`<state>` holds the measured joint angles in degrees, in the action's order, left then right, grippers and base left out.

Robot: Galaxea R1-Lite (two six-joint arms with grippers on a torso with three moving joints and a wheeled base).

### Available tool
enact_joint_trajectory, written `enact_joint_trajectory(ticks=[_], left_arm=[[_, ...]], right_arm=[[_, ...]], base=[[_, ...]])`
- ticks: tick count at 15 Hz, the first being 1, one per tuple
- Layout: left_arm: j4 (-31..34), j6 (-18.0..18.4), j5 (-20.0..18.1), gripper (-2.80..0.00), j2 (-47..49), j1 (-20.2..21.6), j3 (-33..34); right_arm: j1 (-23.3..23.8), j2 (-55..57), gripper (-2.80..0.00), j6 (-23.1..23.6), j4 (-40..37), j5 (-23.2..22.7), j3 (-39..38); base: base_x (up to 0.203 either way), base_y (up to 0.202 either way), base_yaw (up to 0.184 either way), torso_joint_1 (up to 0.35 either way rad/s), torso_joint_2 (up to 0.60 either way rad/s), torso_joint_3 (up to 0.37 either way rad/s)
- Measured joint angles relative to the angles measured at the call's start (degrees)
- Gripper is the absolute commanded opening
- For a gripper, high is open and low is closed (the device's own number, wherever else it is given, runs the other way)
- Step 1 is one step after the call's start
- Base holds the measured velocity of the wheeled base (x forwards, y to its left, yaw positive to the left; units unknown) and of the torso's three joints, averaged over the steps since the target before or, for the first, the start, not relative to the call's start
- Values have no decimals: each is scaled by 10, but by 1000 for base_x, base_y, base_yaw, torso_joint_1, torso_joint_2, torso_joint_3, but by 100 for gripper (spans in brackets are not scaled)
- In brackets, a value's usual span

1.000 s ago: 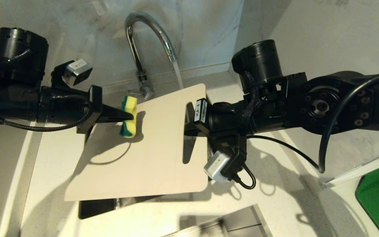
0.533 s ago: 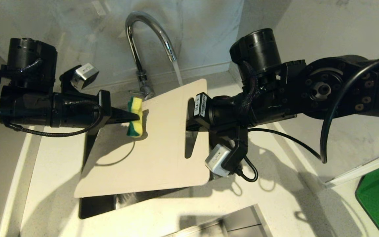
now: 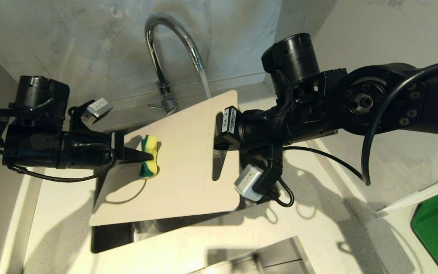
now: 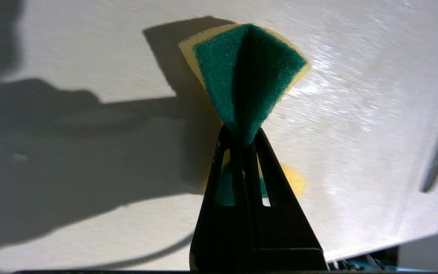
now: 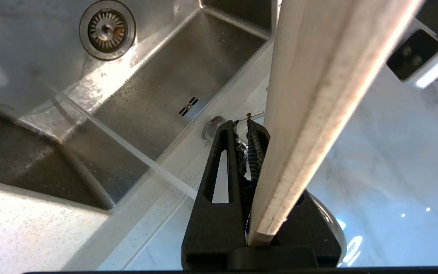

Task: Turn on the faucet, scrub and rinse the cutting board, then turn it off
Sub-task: Scrub the cutting board underwater

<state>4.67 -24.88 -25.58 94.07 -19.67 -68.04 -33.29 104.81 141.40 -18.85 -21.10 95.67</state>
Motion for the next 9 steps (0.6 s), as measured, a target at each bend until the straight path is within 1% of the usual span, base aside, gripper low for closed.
enact_joint_trajectory(ticks=[4, 6, 7, 9], left_arm=[[-43, 7, -5, -280, 7, 52, 50], [-62, 18, -10, -280, 13, 78, 70], [-72, 26, -19, -280, 16, 95, 81], [-77, 31, -41, -280, 23, 126, 94]], right_arm=[[0, 0, -280, 0, 0, 0, 0], [0, -1, -280, 1, 0, -1, 0], [0, -2, -280, 1, 0, -1, 0], [0, -3, -280, 1, 0, -1, 0]], base=[[0, 0, 0, 0, 0, 0], [0, 0, 0, 0, 0, 0], [0, 0, 0, 0, 0, 0], [0, 0, 0, 0, 0, 0]])
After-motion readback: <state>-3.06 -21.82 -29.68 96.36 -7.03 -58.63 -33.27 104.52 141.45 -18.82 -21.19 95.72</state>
